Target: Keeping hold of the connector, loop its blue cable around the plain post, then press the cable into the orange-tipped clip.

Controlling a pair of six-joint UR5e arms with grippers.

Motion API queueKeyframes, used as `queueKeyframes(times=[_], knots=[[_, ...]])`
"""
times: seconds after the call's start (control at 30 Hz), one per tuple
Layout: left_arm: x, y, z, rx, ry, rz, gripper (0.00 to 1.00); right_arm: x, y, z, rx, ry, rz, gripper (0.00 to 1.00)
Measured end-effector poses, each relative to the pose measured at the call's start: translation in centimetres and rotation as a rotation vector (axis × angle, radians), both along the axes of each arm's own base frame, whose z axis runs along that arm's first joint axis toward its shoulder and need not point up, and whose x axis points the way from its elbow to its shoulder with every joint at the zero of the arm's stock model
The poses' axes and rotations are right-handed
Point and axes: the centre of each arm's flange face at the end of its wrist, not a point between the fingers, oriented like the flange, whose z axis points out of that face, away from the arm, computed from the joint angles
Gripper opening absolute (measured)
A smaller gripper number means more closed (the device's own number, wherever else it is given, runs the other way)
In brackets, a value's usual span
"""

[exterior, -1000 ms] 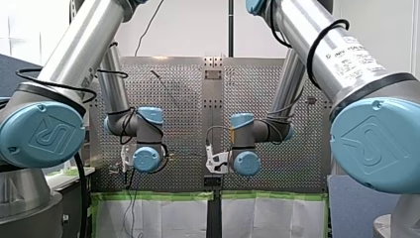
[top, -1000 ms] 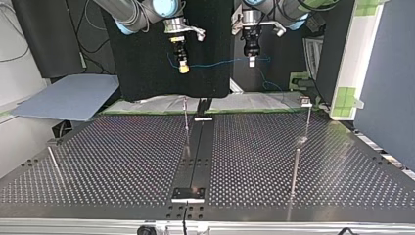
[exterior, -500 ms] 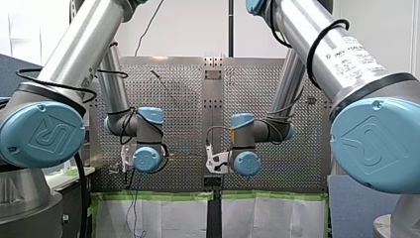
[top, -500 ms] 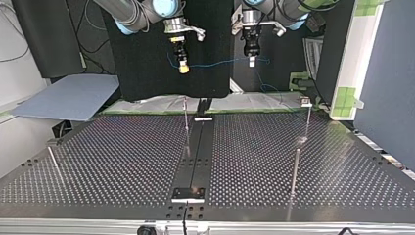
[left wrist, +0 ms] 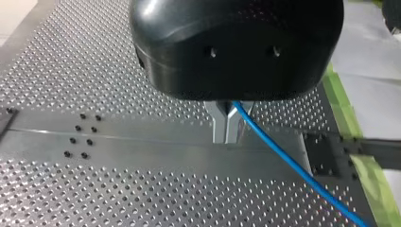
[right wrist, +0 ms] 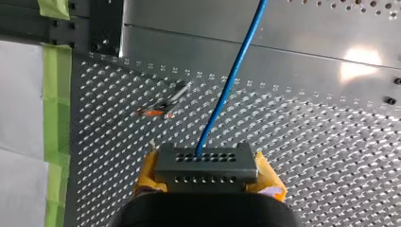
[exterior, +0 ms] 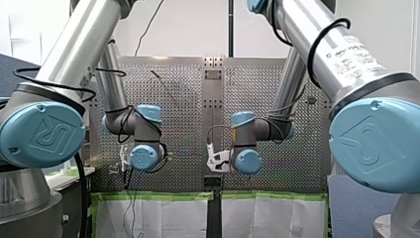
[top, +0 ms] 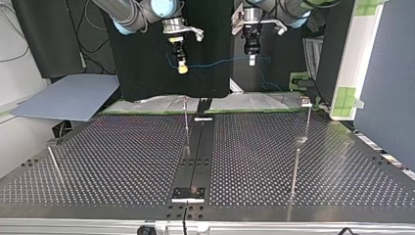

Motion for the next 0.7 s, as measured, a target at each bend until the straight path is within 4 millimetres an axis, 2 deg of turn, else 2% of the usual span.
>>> queueKeyframes(times=[0.4, 0.7], knots=[[0.7, 0.2, 3.6, -0.087, -0.031, 0.035, 0.00, 1.0, -0.3, 5.1, 0.049, -0.105, 0.075, 0.00], [2.6, 0.1, 7.7, -0.131, -0.083, 0.095, 0.00, 2.1, -2.3, 10.9, 0.035, -0.199, 0.072, 0.00]])
